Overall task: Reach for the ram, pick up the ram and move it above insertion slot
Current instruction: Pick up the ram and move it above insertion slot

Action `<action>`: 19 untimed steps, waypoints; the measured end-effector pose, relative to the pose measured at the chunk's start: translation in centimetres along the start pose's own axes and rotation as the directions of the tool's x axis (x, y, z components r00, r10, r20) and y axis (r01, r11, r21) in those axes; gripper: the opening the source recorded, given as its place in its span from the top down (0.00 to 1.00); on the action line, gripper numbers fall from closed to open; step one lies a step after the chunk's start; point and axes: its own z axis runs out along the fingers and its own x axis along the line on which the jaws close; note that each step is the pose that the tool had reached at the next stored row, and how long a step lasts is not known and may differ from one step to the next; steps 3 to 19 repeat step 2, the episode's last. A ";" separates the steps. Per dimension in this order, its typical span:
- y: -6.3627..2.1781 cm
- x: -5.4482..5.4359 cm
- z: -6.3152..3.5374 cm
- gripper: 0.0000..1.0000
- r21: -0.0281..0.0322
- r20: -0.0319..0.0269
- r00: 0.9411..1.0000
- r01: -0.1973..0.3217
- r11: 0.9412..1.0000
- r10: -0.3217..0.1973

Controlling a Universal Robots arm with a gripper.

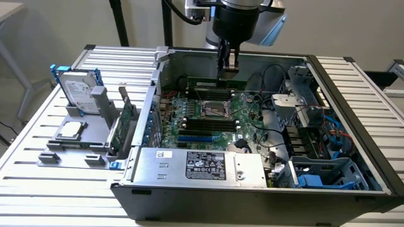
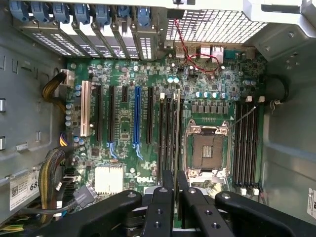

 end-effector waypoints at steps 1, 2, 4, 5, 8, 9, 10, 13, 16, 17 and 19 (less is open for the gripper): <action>0.00 0.0 0.00 0.86 0.000 0.000 1.000 0.000 1.000 0.000; 0.00 0.0 0.00 0.86 0.000 0.000 1.000 0.000 1.000 0.000; 0.00 0.0 0.00 0.86 0.000 0.000 1.000 0.000 1.000 0.000; 0.00 0.0 0.00 0.86 0.000 0.000 1.000 0.000 1.000 0.000; 0.00 0.0 0.00 0.86 0.000 0.000 1.000 0.000 1.000 0.000; 0.00 0.0 0.00 0.86 0.000 0.000 1.000 0.000 1.000 0.000; 0.00 0.0 0.00 0.86 0.000 0.000 1.000 0.000 1.000 0.000; 0.00 0.0 0.00 0.86 0.000 0.000 1.000 0.000 1.000 0.000; 0.00 0.0 0.00 0.86 0.000 0.000 1.000 0.000 1.000 0.000; 0.00 0.0 0.00 0.86 0.000 0.000 1.000 0.000 1.000 0.000; 0.00 0.0 0.00 0.86 0.000 0.000 1.000 0.000 1.000 0.000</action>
